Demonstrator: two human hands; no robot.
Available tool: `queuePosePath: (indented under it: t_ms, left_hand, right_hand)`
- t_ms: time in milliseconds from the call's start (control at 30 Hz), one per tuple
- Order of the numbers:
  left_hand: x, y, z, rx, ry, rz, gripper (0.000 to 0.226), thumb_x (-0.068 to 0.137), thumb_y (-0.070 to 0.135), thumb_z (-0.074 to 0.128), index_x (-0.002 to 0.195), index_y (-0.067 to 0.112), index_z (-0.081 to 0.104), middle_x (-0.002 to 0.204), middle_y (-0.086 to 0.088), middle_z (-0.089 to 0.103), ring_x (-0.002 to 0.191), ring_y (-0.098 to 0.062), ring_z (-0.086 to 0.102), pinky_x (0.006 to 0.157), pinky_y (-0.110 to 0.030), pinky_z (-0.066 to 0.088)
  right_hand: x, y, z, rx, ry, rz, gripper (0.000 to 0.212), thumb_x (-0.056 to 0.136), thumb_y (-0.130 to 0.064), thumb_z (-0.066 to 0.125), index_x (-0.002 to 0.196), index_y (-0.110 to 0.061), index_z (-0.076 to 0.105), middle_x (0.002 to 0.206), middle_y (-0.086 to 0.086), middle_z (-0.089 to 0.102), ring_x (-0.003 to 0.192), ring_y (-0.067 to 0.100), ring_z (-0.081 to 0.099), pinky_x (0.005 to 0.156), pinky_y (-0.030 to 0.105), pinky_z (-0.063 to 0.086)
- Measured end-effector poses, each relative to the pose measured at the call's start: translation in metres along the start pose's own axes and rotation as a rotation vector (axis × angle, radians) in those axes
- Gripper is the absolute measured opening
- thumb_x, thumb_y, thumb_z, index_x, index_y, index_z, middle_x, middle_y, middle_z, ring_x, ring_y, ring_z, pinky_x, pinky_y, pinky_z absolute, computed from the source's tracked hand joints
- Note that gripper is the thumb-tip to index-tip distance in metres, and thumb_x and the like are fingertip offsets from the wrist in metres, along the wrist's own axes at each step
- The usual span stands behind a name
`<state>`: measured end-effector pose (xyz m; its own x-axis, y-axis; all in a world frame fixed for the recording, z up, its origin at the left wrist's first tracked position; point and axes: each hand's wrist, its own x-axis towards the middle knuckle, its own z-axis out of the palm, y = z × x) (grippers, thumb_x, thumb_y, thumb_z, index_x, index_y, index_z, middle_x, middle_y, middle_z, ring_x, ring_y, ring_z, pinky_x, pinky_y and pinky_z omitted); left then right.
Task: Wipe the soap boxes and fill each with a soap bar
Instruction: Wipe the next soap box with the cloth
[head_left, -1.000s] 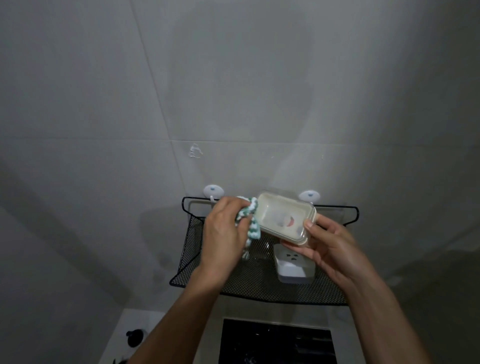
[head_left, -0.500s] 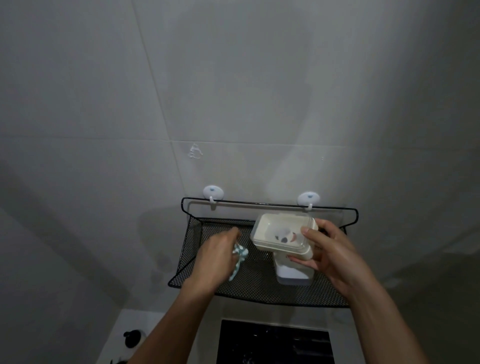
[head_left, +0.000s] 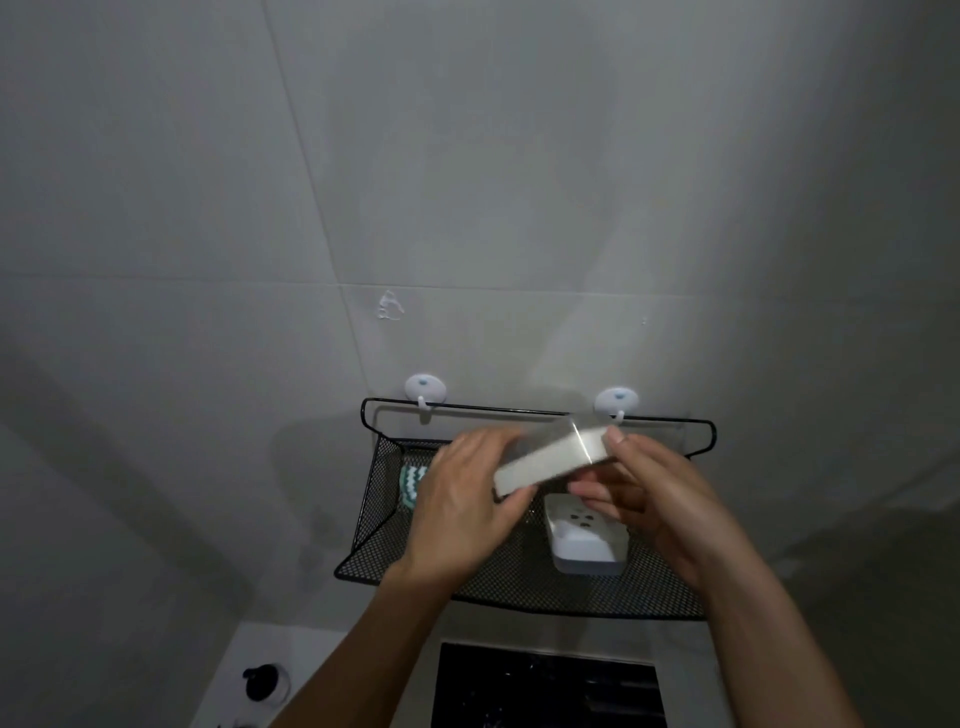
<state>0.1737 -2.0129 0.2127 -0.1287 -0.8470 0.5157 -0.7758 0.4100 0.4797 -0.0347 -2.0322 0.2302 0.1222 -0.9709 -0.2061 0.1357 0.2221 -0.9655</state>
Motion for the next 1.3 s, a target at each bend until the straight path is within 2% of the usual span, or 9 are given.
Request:
queuePosePath:
  t_ms: [167, 433, 567, 667, 767, 900, 1067, 1200, 1300]
  left_hand:
    - [0.002, -0.004, -0.006, -0.644, -0.102, -0.469, 0.027, 0.084, 0.018, 0.075, 0.109, 0.018, 0.067, 0.093, 0.004, 0.074, 0.086, -0.011, 0.071, 0.077, -0.023, 0.058]
    - [-0.002, -0.003, -0.007, -0.837, -0.35, -0.483, 0.024, 0.09, 0.022, 0.069, 0.112, 0.012, 0.069, 0.103, -0.005, 0.076, 0.098, -0.021, 0.072, 0.093, -0.042, 0.055]
    - [0.006, -0.02, -0.015, -0.621, -0.367, -0.409, 0.03, 0.09, 0.033, 0.069, 0.117, 0.018, 0.07, 0.103, 0.003, 0.075, 0.097, -0.008, 0.07, 0.09, -0.029, 0.056]
    - [0.016, -0.047, -0.015, 0.008, -0.316, -0.395, 0.035, 0.089, 0.033, 0.07, 0.121, 0.02, 0.068, 0.11, 0.003, 0.072, 0.1, -0.01, 0.066, 0.091, -0.03, 0.053]
    - [0.021, -0.067, -0.001, 0.323, -0.487, -0.342, 0.048, 0.087, 0.03, 0.07, 0.132, 0.022, 0.059, 0.128, -0.002, 0.063, 0.117, -0.022, 0.058, 0.096, -0.035, 0.048]
    - [0.022, -0.076, 0.026, 0.327, -0.689, -0.248, 0.063, 0.081, 0.037, 0.076, 0.137, 0.027, 0.051, 0.13, -0.004, 0.055, 0.118, -0.024, 0.055, 0.097, -0.036, 0.047]
    - [0.017, -0.079, 0.045, 0.377, -0.754, -0.233, 0.045, 0.082, 0.032, 0.076, 0.125, 0.027, 0.063, 0.122, -0.006, 0.065, 0.111, -0.024, 0.061, 0.091, -0.032, 0.05]
    - [0.014, -0.075, 0.039, 0.282, -0.684, -0.33, 0.03, 0.083, 0.028, 0.074, 0.112, 0.027, 0.069, 0.115, -0.002, 0.068, 0.105, -0.021, 0.063, 0.086, -0.032, 0.052]
    - [0.015, -0.062, 0.015, 0.09, -0.47, -0.378, 0.013, 0.081, 0.026, 0.071, 0.094, 0.027, 0.07, 0.093, 0.002, 0.072, 0.087, -0.019, 0.066, 0.073, -0.03, 0.053]
  right_hand:
    - [-0.001, 0.003, -0.004, -0.075, -0.04, -0.119, 0.045, 0.072, -0.029, 0.08, 0.115, -0.023, 0.071, 0.086, 0.001, 0.076, 0.079, 0.011, 0.073, 0.071, 0.024, 0.055]
    - [-0.001, 0.003, 0.008, -0.052, -0.07, -0.046, 0.037, 0.086, -0.009, 0.073, 0.122, -0.013, 0.064, 0.104, 0.01, 0.078, 0.093, 0.029, 0.076, 0.07, 0.037, 0.061]
    - [-0.001, 0.003, 0.001, -0.041, -0.023, -0.037, 0.041, 0.08, -0.017, 0.076, 0.12, -0.013, 0.066, 0.103, 0.009, 0.078, 0.093, 0.03, 0.076, 0.074, 0.044, 0.061]
    - [-0.003, 0.003, -0.008, -0.03, 0.005, -0.037, 0.045, 0.075, -0.02, 0.077, 0.118, -0.012, 0.065, 0.101, 0.009, 0.078, 0.09, 0.029, 0.076, 0.067, 0.039, 0.059]
    - [-0.004, 0.003, -0.013, -0.007, 0.013, -0.025, 0.056, 0.067, -0.023, 0.077, 0.118, -0.01, 0.063, 0.098, 0.011, 0.078, 0.085, 0.028, 0.077, 0.066, 0.039, 0.058]
    - [-0.006, 0.002, -0.014, 0.021, -0.013, -0.009, 0.06, 0.065, -0.022, 0.077, 0.121, -0.009, 0.06, 0.099, 0.014, 0.078, 0.087, 0.03, 0.076, 0.067, 0.039, 0.058]
    - [-0.008, 0.004, -0.017, 0.057, -0.014, 0.015, 0.043, 0.08, -0.006, 0.073, 0.121, -0.008, 0.059, 0.1, 0.014, 0.078, 0.088, 0.03, 0.076, 0.065, 0.037, 0.058]
    - [-0.009, 0.005, -0.021, 0.056, 0.012, 0.017, 0.038, 0.086, 0.002, 0.068, 0.121, -0.008, 0.058, 0.1, 0.015, 0.077, 0.089, 0.031, 0.076, 0.07, 0.042, 0.059]
    - [-0.008, 0.006, -0.023, 0.036, 0.042, 0.002, 0.037, 0.086, 0.005, 0.068, 0.119, -0.009, 0.058, 0.099, 0.014, 0.078, 0.09, 0.033, 0.075, 0.079, 0.05, 0.059]
